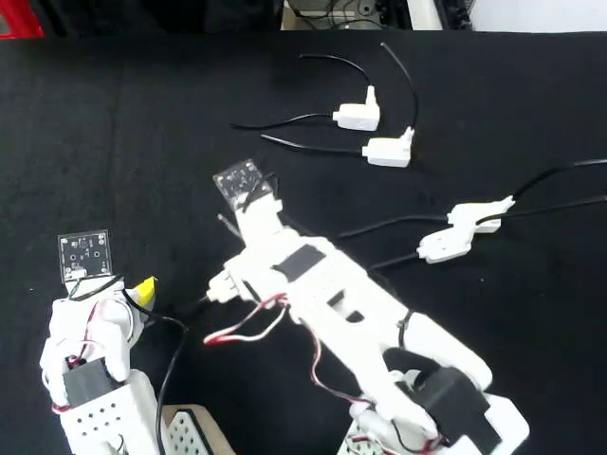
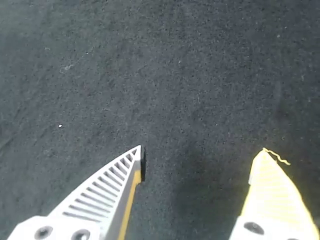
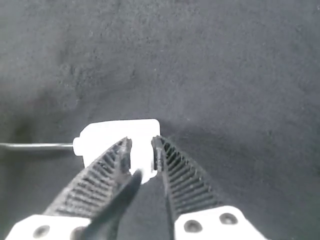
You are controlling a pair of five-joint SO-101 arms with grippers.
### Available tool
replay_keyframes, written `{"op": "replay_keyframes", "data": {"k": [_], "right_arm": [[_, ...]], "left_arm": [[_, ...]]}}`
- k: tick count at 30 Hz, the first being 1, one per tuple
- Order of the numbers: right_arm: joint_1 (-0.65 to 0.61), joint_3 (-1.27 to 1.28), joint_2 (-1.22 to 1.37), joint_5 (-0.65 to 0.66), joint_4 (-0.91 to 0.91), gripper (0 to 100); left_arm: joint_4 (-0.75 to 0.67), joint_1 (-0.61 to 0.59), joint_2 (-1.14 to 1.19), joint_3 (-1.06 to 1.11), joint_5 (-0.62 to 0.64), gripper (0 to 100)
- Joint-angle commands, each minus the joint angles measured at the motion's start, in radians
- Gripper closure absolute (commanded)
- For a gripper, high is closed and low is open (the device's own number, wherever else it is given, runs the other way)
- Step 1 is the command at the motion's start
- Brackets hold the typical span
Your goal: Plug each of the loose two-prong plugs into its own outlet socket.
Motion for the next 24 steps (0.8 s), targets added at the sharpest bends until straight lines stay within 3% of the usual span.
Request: {"op": "replay_keyframes", "data": {"k": [1, 5, 24], "right_arm": [[-0.103, 0.122, 0.012, 0.012, -0.052, 98.7], [-0.109, 0.145, 0.012, 0.012, -0.147, 98.7], [-0.109, 0.108, 0.002, 0.012, -0.061, 98.6]], "left_arm": [[0.003, 0.010, -0.008, 0.013, -0.005, 66], [0.003, 0.010, -0.008, 0.013, -0.005, 66], [0.003, 0.010, -0.008, 0.013, -0.005, 66]]}}
